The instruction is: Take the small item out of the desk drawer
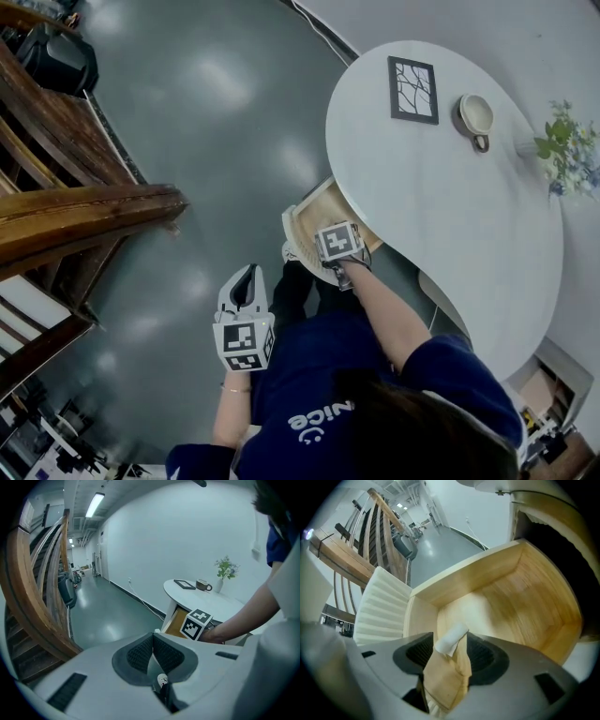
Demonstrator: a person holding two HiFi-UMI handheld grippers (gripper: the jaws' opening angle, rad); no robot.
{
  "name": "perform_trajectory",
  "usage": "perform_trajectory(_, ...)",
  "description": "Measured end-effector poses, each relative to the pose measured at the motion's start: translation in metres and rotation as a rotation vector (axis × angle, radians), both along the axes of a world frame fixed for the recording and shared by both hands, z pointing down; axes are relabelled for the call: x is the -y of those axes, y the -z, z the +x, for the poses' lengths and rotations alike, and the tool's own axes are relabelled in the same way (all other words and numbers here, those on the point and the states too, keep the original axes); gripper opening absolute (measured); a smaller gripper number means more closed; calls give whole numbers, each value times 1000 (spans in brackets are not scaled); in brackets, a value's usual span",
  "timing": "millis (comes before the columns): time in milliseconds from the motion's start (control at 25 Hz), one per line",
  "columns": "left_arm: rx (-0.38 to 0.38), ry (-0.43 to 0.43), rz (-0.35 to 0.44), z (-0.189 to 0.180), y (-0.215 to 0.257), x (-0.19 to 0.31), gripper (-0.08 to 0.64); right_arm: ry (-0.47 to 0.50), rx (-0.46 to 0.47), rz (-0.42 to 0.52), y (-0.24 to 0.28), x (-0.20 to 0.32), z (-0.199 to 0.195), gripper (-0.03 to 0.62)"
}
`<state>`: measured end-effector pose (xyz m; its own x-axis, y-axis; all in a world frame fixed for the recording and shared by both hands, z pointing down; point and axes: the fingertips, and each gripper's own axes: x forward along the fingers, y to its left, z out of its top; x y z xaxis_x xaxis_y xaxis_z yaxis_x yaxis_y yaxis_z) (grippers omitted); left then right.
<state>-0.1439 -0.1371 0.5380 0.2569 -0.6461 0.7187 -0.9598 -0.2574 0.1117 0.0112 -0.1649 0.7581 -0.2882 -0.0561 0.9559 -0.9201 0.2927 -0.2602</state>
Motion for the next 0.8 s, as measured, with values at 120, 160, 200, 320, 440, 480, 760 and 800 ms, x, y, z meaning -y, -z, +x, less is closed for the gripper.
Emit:
perform_trajectory(120,7,5,-10,-2,-3,-4,5,25,-20,-39,-9,-2,0,242)
perform_trajectory(160,9,6,-13,-2,-4,-5,5,39,-34,-48,-11,-3,2,250)
perform_trajectory(200,12,7,-15,-3,-4,-5,5,52,-38,-47,-14,-2,1,250)
perform_trajectory(320,19,13,-27,-5,-7,-9,5,69,-18,-37,-25,2,-7,250)
perform_trajectory(440,25,18,-38,-7,-9,-11,5,76,-44,-74,-35,-3,-6,250)
perform_trajectory(480,26,21,-39,-8,-10,-12,5,76,-51,-84,-37,-3,-5,250)
perform_trajectory(760,28,29,-49,-13,-11,-17,5,85,-60,-116,-55,-5,-6,255)
perform_trajectory(800,31,30,-50,-14,-11,-18,5,85,-59,-117,-56,-5,-7,256)
